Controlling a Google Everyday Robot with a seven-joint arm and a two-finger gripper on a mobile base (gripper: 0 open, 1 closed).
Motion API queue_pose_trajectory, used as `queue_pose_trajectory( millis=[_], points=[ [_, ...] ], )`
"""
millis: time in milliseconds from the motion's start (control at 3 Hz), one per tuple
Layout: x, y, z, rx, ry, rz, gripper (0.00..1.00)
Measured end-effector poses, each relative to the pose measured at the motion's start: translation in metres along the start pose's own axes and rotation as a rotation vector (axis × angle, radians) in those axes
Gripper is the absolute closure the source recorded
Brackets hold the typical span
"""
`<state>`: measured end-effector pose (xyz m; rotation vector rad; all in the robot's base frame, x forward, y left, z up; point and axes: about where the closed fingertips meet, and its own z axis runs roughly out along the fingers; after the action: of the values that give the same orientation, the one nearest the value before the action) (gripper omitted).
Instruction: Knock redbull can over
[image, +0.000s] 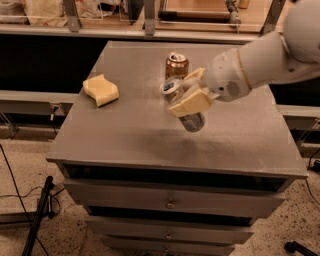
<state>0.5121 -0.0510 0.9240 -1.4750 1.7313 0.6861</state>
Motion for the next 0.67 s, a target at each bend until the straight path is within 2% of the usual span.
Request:
queue_pose_trajectory(
  millis=[333, 667],
  points=[
    [-0.015, 0.005, 0.043, -0.08, 0.182, -0.092, 1.0],
    [-0.029, 0.017, 0.083, -0.14, 0.358, -0.222, 1.0]
  ],
)
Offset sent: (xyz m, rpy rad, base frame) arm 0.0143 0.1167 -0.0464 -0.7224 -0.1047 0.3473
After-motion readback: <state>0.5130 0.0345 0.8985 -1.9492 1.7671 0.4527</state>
